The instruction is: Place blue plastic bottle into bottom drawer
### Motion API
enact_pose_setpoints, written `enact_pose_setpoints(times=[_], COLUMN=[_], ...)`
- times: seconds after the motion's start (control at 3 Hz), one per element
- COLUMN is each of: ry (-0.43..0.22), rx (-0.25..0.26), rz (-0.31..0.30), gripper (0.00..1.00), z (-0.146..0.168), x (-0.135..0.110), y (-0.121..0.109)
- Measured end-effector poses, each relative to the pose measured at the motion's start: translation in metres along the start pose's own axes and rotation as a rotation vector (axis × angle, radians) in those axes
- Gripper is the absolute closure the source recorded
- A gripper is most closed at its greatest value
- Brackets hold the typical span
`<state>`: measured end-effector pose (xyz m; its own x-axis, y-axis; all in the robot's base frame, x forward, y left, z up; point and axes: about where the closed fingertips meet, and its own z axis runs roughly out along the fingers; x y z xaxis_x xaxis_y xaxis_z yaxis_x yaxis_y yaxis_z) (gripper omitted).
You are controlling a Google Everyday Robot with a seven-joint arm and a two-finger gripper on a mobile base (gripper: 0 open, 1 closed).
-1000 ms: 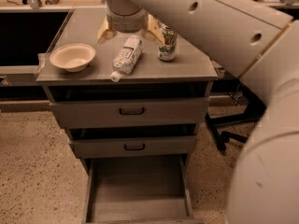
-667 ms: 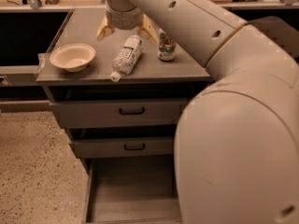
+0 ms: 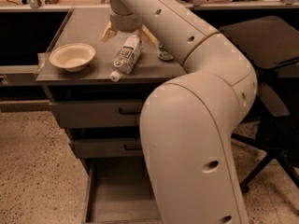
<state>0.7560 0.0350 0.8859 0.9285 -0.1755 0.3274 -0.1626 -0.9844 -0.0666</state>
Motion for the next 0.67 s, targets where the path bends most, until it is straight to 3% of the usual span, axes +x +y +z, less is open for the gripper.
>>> enact_pose_setpoints(times=[0.33,0.67], ry=[-0.036,-0.076], rx=[-0.037,-0.067], rz=[0.08,0.138], gripper=[0.16,0.4], z=[0.029,0.051], x=[0.007,0.003], y=[0.014,0.017])
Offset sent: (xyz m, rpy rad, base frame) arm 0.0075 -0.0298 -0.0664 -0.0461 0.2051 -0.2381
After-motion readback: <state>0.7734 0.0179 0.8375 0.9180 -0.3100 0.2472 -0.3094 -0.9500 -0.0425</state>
